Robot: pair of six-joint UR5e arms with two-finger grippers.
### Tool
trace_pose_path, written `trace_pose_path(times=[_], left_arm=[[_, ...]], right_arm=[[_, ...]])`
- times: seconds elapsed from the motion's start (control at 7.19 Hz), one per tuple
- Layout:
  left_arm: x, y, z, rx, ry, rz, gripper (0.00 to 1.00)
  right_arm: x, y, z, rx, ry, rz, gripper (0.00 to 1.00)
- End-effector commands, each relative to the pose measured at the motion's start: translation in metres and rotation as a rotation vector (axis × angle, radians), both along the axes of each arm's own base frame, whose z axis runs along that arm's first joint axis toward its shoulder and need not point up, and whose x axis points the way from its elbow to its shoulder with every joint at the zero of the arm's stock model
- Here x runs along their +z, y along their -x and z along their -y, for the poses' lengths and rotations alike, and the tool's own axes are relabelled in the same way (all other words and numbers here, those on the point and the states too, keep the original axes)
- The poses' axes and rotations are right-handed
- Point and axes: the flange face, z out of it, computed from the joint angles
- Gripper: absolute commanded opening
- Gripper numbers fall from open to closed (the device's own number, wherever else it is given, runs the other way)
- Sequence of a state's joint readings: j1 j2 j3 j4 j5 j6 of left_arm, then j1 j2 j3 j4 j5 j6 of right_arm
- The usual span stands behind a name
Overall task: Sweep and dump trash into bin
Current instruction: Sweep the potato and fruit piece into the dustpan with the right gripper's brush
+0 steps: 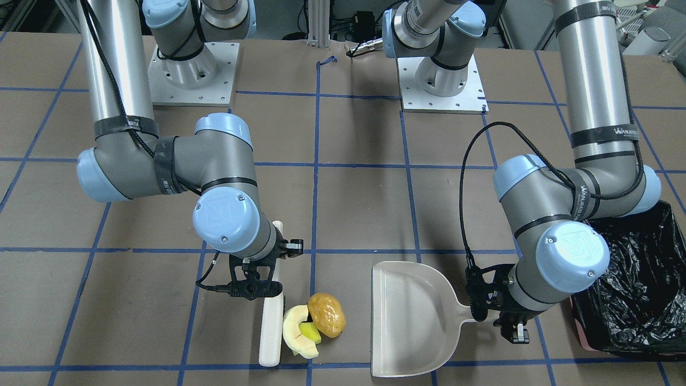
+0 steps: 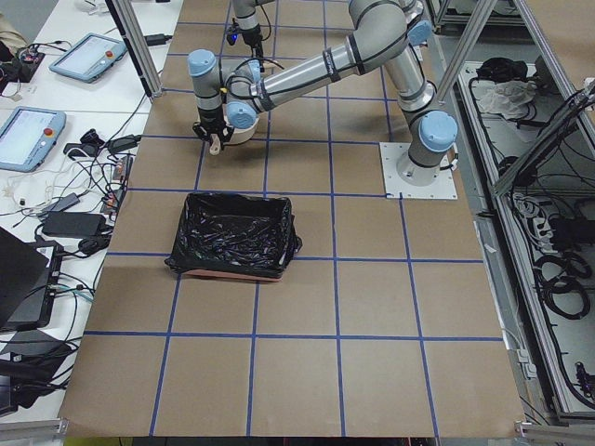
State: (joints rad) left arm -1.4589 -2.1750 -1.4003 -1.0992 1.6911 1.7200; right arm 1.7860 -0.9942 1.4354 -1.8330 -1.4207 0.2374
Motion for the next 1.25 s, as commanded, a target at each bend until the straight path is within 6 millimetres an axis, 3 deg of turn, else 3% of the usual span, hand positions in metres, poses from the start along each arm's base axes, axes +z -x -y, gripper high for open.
trace_pose_path(times=[0.0,0.42,0.83,1.11], left_arm=[[0.001,0.001,0.0,-0.001,0.001,-0.002,0.26],[-0.001,0.002,0.0,-0.003,-0.001,-0.001,0.26],[-0.001,0.003,0.0,-0.004,-0.002,-0.002,0.26],[-0.001,0.003,0.0,-0.004,-0.002,-0.002,0.26]], right_arm=[[0.0,-0.026,-0.011,-0.066,-0.021,0.029,0.0],[0.01,-0.058,-0.018,-0.125,-0.027,0.059,0.0],[0.009,-0.104,-0.017,-0.137,-0.022,0.074,0.0],[0.016,-0.128,-0.028,-0.169,-0.039,0.107,0.0]])
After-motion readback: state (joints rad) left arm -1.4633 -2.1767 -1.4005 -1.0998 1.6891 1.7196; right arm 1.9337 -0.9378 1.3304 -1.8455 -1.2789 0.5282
